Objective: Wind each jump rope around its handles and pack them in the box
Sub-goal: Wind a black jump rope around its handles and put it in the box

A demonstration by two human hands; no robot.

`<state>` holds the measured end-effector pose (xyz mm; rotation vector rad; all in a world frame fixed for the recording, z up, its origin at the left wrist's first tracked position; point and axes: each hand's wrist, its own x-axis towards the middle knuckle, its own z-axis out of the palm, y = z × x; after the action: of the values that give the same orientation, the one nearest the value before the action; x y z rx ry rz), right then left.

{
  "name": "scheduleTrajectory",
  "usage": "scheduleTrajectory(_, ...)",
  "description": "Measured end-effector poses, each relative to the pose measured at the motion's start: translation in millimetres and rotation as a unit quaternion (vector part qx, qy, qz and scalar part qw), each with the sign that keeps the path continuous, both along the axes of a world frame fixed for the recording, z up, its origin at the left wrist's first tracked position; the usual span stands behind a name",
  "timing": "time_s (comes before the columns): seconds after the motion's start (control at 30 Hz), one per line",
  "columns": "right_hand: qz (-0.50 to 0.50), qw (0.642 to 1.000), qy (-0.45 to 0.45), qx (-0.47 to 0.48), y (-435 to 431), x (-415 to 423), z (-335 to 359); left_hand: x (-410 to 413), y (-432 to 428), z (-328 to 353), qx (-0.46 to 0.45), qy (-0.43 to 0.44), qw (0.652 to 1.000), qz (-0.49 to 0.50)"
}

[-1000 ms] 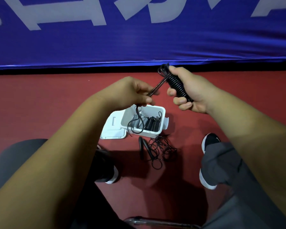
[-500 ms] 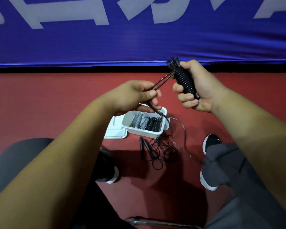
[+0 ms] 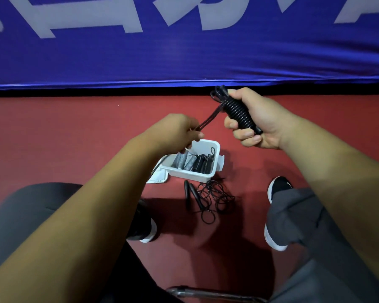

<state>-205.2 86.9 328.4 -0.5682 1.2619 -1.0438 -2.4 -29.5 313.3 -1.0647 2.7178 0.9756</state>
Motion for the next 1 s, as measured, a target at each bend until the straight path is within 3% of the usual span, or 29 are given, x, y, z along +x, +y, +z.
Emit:
scheduleTrajectory(0.17,0.118,0.992,-0.016,0.047,7.7,3.5,3.5,-3.5,3.7,-10.0,0.02,0.032,0.997,0.071)
scheduleTrajectory(0.33,0.266,0.958,-0.032,0.106,14.9,16.2,-1.3,-5.5,-0.1,-6.5,0.099,0.097,0.986,0.096)
scheduleTrajectory(0.53,0.347,0.924,-0.002,0.159,12.4,18.7,-11.7,-12.7,1.8,9.0,0.125,0.198,0.966,0.104)
scheduleTrajectory(0.73,0.276,0.942,0.098,0.162,8.3,23.8,-22.4,-16.5,5.6,25.2,0.051,0.219,0.971,0.077)
scheduleTrajectory(0.87,0.189,0.956,0.183,0.13,3.0,19.6,-31.5,-17.0,5.0,27.6,-0.047,0.183,0.981,0.032)
scheduleTrajectory(1.0,0.078,0.971,0.198,0.106,-3.2,15.2,-39.2,-14.5,4.2,35.6,-0.095,0.134,0.986,0.001)
